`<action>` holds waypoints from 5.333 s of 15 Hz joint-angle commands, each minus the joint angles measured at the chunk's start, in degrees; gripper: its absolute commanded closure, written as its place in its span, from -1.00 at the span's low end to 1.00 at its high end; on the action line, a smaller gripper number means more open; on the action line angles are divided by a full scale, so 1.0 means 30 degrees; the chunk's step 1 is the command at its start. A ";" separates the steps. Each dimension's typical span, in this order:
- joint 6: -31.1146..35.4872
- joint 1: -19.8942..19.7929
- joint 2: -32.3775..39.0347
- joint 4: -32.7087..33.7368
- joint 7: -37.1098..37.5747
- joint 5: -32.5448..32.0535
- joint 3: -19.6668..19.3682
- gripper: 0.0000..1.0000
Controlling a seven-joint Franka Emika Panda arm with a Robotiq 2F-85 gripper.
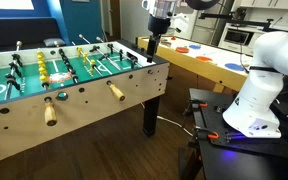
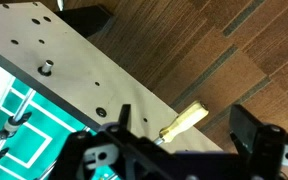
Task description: Pull the striker rod on the foosball table
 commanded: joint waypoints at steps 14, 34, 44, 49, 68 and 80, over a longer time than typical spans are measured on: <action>0.2139 -0.0450 0.3246 0.2207 0.3465 0.0688 -0.0280 -1.00; 0.4719 0.0995 1.1365 0.6792 0.9626 0.1281 -0.1982 -1.00; 0.5209 0.2373 1.4776 0.9480 1.1031 0.2088 -0.3158 -1.00; 0.5183 0.2678 1.5610 1.0153 1.1075 0.2328 -0.3354 -1.00; 0.4388 0.3266 1.6572 1.1070 1.0937 0.2540 -0.3496 0.84; 0.4012 0.4998 1.6080 1.0191 1.2218 0.1444 -0.2768 0.84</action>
